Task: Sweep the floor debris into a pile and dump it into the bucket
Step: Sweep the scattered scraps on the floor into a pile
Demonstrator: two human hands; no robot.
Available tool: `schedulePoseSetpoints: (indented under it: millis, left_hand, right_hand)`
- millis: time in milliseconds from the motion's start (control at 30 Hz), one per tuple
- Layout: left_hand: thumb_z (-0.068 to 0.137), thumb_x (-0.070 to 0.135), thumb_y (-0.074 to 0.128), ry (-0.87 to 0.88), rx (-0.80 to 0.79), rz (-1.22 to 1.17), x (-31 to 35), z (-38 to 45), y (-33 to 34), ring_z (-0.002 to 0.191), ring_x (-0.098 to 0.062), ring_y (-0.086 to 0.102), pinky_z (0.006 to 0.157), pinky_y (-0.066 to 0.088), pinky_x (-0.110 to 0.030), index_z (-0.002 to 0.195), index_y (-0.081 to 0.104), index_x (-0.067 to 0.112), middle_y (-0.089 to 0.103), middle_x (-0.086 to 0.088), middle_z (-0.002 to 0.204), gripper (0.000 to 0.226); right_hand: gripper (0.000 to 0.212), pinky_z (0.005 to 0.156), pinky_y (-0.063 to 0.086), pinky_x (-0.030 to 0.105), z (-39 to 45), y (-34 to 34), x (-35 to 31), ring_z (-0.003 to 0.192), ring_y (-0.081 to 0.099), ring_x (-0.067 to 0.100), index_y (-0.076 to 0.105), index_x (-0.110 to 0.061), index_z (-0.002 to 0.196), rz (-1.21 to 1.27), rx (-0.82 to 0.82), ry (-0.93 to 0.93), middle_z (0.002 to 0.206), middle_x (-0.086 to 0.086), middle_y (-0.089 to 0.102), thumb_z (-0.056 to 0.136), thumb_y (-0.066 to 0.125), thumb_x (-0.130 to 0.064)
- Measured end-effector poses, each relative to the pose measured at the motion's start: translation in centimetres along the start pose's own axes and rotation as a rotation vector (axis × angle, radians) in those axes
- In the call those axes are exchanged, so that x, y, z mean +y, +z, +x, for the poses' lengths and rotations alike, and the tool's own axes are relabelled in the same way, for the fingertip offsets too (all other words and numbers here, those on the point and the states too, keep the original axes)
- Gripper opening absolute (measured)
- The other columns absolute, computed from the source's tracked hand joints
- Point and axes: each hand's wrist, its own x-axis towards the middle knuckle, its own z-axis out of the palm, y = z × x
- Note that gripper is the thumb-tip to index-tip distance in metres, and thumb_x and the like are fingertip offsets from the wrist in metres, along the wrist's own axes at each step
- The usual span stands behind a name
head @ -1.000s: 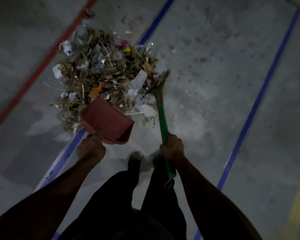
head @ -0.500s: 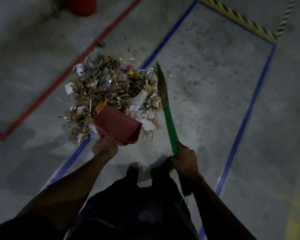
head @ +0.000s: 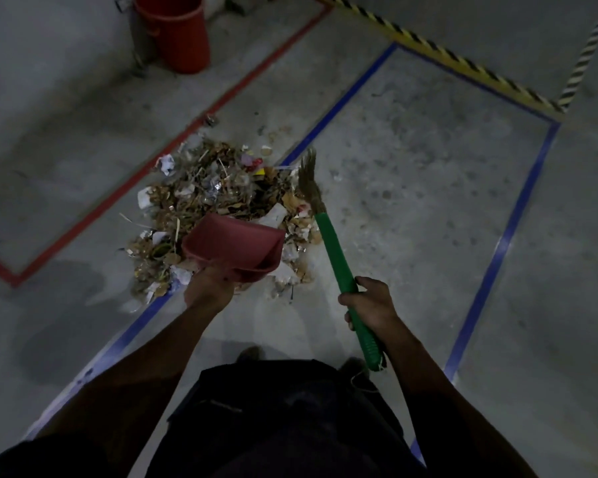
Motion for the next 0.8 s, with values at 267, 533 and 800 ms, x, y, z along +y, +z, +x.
schedulePoseSetpoints:
  millis: [267, 533, 800]
  left_hand:
    - [0.095, 0.022, 0.047, -0.095, 0.095, -0.091, 10.5, -3.3, 4.8, 0.122, -0.04, 0.051, 0.1, 0.04, -0.045, 0.136, 0.048, 0.008, 0.053, -0.021, 0.135, 0.044]
    - [0.089, 0.01, 0.054, -0.149, 0.145, -0.194, 20.2, -0.5, 7.4, 0.116, -0.039, 0.054, 0.094, 0.042, -0.044, 0.13, 0.055, 0.009, 0.058, -0.02, 0.126, 0.041]
    - [0.087, 0.01, 0.049, -0.165, 0.195, -0.228, 29.3, 13.2, 10.3, 0.098, -0.047, 0.06, 0.08, 0.047, -0.048, 0.117, 0.063, -0.005, 0.064, -0.03, 0.105, 0.035]
  right_hand:
    - [0.02, 0.038, 0.041, 0.024, 3.6, -14.2, -2.7, 0.038, 0.049, 0.018, 0.063, 0.005, 0.1, 0.002, -0.119, -0.068, 0.066, 0.013, 0.055, 0.08, 0.065, 0.007]
    - [0.019, 0.041, 0.042, 0.026, 11.7, -21.3, -9.8, 0.04, 0.049, 0.021, 0.063, -0.007, 0.092, -0.092, -0.186, -0.12, 0.064, 0.014, 0.057, 0.079, 0.067, 0.006]
    - [0.03, 0.048, 0.046, 0.031, 27.0, -24.5, -21.2, 0.046, 0.055, 0.023, 0.06, -0.026, 0.087, -0.256, -0.255, -0.165, 0.071, 0.015, 0.064, 0.08, 0.07, 0.001]
